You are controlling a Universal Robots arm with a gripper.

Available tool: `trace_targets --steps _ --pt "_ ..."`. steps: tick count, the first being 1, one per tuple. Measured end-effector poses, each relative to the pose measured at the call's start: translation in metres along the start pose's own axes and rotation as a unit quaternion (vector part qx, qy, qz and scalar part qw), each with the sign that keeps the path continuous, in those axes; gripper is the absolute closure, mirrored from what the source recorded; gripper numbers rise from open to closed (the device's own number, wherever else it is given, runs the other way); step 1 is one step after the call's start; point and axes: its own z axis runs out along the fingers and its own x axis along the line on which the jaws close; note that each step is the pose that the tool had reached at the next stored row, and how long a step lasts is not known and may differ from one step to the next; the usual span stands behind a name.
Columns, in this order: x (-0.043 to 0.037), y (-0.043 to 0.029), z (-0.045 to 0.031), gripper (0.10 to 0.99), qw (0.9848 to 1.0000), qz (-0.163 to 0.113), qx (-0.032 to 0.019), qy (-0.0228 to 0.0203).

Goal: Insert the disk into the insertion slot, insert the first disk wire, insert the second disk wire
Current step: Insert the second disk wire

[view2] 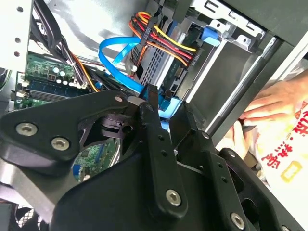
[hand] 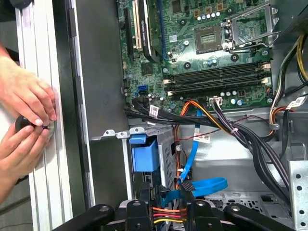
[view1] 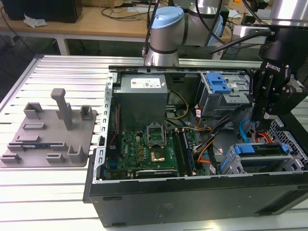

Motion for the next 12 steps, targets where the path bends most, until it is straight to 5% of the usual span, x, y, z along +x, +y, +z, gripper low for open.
trace_targets --steps 12 --pt "-0.0009 -0.0019 0.002 0.725 1.0 0.0 -0.0014 0.0037"
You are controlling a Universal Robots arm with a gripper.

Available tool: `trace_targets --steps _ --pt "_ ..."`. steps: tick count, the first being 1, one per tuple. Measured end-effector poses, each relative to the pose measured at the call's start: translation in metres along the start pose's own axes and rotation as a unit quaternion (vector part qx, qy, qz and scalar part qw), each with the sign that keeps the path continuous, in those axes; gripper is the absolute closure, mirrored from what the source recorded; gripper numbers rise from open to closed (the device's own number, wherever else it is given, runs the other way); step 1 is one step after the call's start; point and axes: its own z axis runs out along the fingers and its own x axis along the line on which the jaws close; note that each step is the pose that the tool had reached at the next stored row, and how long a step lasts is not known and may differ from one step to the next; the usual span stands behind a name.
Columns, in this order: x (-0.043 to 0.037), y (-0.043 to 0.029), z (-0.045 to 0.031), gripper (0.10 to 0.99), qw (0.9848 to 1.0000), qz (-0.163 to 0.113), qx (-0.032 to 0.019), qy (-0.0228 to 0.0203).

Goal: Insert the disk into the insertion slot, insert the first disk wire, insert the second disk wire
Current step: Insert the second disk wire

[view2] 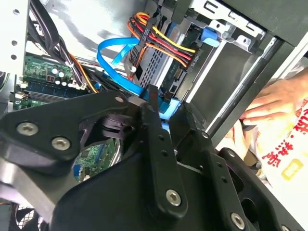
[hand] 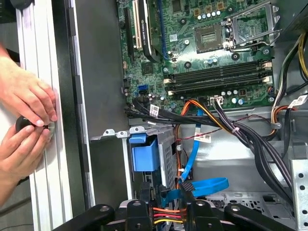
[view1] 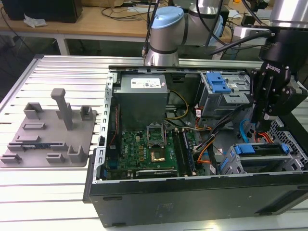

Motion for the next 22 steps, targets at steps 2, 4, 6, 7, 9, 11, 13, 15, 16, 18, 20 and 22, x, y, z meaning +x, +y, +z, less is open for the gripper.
trace_targets --steps 2,4,6,7,9,11,13,15,16,18,20,22 --pt "0.0 -0.0001 0.0 0.8 1.0 0.0 -0.0001 0.001" --pt "0.0 -0.0001 0.0001 0.8 1.0 0.0 -0.0001 0.0015" --pt "0.0 -0.0001 0.0001 0.8 1.0 0.0 -0.0001 0.0016" --pt "0.0 -0.0001 0.0001 0.8 1.0 0.0 0.0 0.0016" --pt "0.0 -0.0001 0.0001 0.812 1.0 0.0 0.0 0.0016" --pt "0.0 -0.0001 0.0001 0.925 1.0 0.0 0.0 0.0016" --pt "-0.0001 -0.0001 0.0002 0.925 1.0 0.0 0.0 0.0016" --pt "0.0014 0.0 0.0006 0.925 1.0 0.0 0.0001 0.0" --pt "0.0026 -0.0002 0.001 0.925 1.0 0.0 0.0002 -0.0018" --pt "0.0068 0.0004 0.0019 0.925 1.0 0.0 0.0004 -0.0051" --pt "0.0105 0.0004 0.0029 0.925 1.0 -0.001 0.0027 -0.0084" --pt "0.0125 0.0002 0.0036 0.925 0.9998 0.0 0.0084 -0.0181"
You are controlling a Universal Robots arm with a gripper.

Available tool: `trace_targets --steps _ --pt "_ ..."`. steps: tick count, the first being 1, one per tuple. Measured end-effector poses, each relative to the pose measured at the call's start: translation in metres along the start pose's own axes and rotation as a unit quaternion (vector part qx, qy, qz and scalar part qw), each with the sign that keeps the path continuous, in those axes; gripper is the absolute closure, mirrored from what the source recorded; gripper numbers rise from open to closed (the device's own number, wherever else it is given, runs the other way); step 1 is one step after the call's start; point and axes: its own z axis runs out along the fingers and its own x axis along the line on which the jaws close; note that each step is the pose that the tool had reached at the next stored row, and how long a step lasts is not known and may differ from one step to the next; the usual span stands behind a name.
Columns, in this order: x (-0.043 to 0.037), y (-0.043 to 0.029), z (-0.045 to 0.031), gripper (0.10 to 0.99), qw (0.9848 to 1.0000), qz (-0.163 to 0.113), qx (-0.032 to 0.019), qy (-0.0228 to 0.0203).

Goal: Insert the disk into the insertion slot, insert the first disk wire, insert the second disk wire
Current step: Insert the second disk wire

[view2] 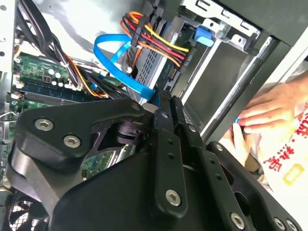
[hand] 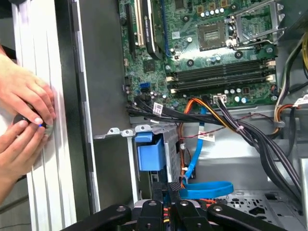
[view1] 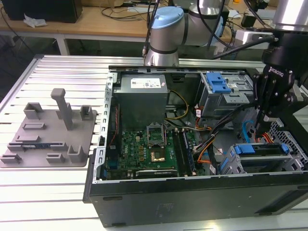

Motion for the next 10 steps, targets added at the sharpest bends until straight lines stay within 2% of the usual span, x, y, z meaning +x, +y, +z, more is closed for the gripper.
trace_targets --steps 2,3,5,6,7,8,10 --pt "0.0022 -0.0002 0.0007 0.925 0.9999 0.003 0.0082 -0.0143" --pt "0.003 -0.0002 0.0009 0.925 0.9998 0.004 0.0098 -0.0188" --pt "0.0071 -0.0006 0.0022 0.925 0.9992 0.005 0.0129 -0.0372" --pt "0.0116 -0.001 0.0036 0.925 0.9987 0.005 0.0126 -0.0482" --pt "0.0156 -0.0012 0.0049 0.925 0.9986 0.006 0.0123 -0.0516" --pt "0.0213 -0.0017 0.0066 0.925 0.9983 0.006 0.0119 -0.0572" --pt "0.0278 -0.0021 0.0088 0.925 0.9976 0.006 0.0117 -0.068"
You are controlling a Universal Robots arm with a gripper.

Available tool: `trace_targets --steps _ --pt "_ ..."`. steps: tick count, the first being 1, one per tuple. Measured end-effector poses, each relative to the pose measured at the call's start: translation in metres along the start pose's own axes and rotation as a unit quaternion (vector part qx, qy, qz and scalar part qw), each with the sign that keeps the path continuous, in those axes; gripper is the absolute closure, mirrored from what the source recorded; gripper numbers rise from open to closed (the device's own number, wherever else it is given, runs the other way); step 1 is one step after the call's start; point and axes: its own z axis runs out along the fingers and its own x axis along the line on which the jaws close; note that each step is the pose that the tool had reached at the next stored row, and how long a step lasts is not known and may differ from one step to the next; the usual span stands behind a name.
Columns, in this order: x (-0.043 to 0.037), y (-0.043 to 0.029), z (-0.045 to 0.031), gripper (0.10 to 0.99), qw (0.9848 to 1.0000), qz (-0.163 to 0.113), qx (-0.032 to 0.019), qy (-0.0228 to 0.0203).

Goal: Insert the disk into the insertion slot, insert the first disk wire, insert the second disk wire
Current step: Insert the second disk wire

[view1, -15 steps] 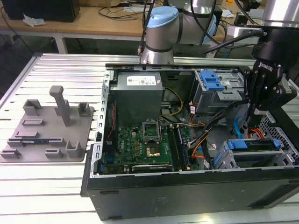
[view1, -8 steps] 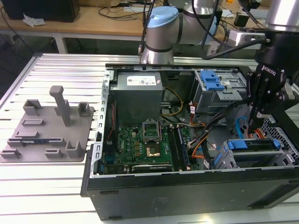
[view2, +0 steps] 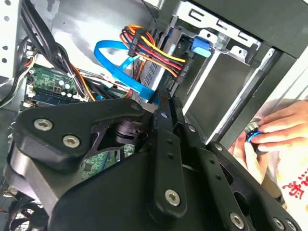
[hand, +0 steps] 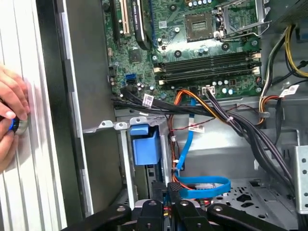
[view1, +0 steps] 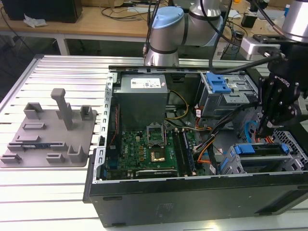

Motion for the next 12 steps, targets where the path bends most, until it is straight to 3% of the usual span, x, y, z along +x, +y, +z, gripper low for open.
trace_targets --steps 2,6,12 --pt "0.0059 -0.0003 0.0013 0.925 0.9999 0.001 0.0003 -0.0112" --pt "0.0195 -0.0008 0.0069 0.925 0.9997 0.001 -0.0007 -0.0233" --pt "0.0194 -0.0007 0.0091 0.925 0.9997 -0.002 -0.0003 -0.0249"
